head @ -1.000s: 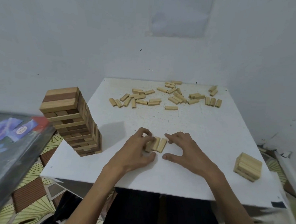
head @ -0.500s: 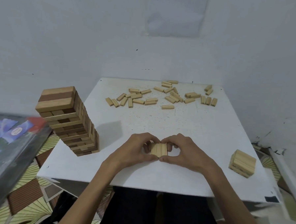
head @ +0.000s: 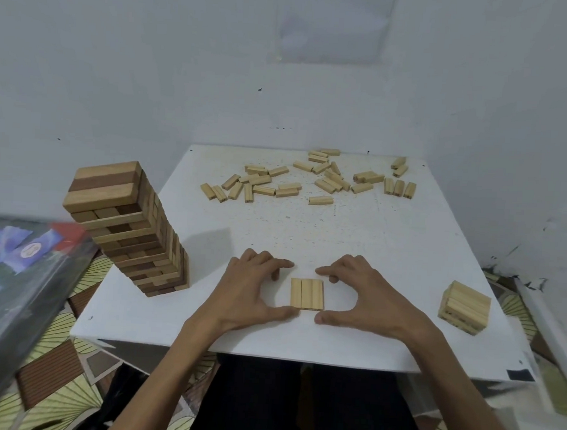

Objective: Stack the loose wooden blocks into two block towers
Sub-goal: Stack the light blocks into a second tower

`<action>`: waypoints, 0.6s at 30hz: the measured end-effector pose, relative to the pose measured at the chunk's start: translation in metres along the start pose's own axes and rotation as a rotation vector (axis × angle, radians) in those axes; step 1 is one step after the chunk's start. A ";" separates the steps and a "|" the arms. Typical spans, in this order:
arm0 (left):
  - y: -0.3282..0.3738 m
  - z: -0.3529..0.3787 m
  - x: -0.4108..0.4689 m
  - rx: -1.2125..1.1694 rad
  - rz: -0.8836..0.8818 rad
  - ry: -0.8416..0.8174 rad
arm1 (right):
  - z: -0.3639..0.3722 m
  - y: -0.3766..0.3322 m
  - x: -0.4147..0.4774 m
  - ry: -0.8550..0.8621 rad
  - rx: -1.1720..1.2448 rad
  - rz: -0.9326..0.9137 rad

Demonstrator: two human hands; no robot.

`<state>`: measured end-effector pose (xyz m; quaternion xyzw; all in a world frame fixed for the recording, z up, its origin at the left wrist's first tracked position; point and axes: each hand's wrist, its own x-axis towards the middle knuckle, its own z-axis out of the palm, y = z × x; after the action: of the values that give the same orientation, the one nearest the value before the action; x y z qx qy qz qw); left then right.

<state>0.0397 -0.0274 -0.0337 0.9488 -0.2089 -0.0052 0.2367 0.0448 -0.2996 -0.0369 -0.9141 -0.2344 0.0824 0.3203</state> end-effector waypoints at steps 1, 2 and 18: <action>-0.001 0.002 0.000 -0.032 -0.009 0.008 | 0.001 0.000 0.001 0.004 -0.003 -0.011; -0.002 0.005 0.001 -0.076 -0.015 0.023 | 0.002 0.000 0.002 0.007 -0.007 -0.023; 0.006 0.011 0.009 -0.138 0.006 0.009 | 0.019 -0.001 0.008 0.136 -0.009 -0.083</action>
<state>0.0437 -0.0410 -0.0400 0.9296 -0.2100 -0.0146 0.3024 0.0451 -0.2844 -0.0509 -0.9085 -0.2502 0.0056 0.3347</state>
